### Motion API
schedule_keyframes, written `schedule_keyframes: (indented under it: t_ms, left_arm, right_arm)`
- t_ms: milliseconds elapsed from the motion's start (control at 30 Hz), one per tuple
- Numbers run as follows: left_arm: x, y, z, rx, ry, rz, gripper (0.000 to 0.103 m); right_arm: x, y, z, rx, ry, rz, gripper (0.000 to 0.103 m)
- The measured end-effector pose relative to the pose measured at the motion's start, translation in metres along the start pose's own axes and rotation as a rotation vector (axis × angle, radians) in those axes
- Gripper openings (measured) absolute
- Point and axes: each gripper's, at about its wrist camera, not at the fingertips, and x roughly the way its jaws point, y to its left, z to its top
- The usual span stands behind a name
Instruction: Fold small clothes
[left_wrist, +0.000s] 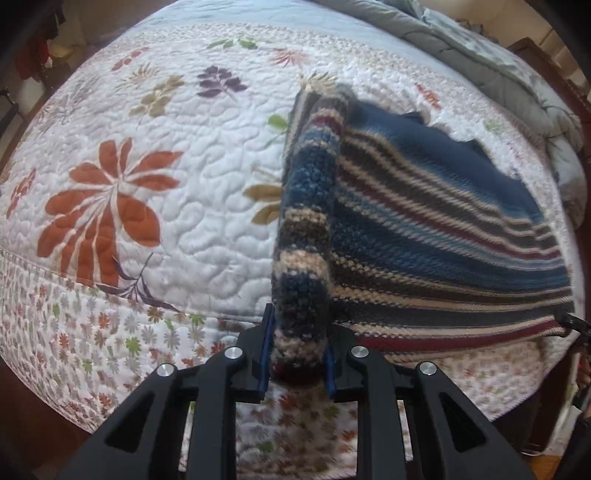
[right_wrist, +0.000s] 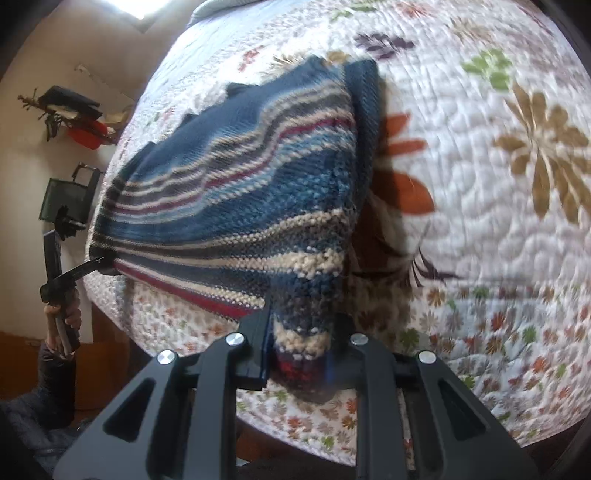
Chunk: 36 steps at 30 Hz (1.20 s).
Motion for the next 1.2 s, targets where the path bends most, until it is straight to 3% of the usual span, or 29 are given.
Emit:
schedule_keyframes:
  t_ms: [200, 400, 533, 633, 733, 800, 967, 1067, 1200]
  left_arm:
    - [0.03, 0.004, 0.0, 0.004, -0.005, 0.03, 0.027]
    - [0.028, 0.008, -0.004, 0.012, -0.013, 0.025, 0.033]
    - [0.012, 0.017, -0.011, -0.013, -0.011, 0.04, 0.049]
    - [-0.008, 0.03, -0.016, -0.041, -0.03, 0.054, 0.049]
    - [-0.035, 0.038, -0.014, -0.054, -0.106, 0.128, 0.049]
    - [-0.054, 0.04, -0.004, -0.054, -0.175, 0.19, 0.048]
    - [-0.064, 0.012, 0.048, 0.001, -0.211, 0.149, 0.048]
    - [-0.041, -0.035, 0.081, 0.082, -0.195, 0.128, 0.048]
    - [-0.004, -0.081, 0.104, 0.136, -0.151, 0.091, 0.049]
  right_arm:
    - [0.044, -0.02, -0.003, 0.075, -0.002, -0.032, 0.027]
    - [0.044, -0.018, -0.009, 0.063, -0.011, -0.035, 0.027]
    - [0.029, -0.022, -0.015, 0.076, -0.003, -0.048, 0.043]
    - [0.013, -0.015, -0.017, 0.022, -0.016, -0.146, 0.05]
    - [-0.013, -0.005, -0.012, -0.022, -0.069, -0.217, 0.06]
    - [-0.031, -0.001, -0.001, -0.022, -0.114, -0.201, 0.061]
    - [-0.045, 0.014, 0.047, -0.053, -0.174, -0.167, 0.061]
    - [-0.033, 0.027, 0.086, -0.062, -0.192, -0.134, 0.061]
    - [-0.002, 0.034, 0.145, -0.088, -0.169, -0.186, 0.061]
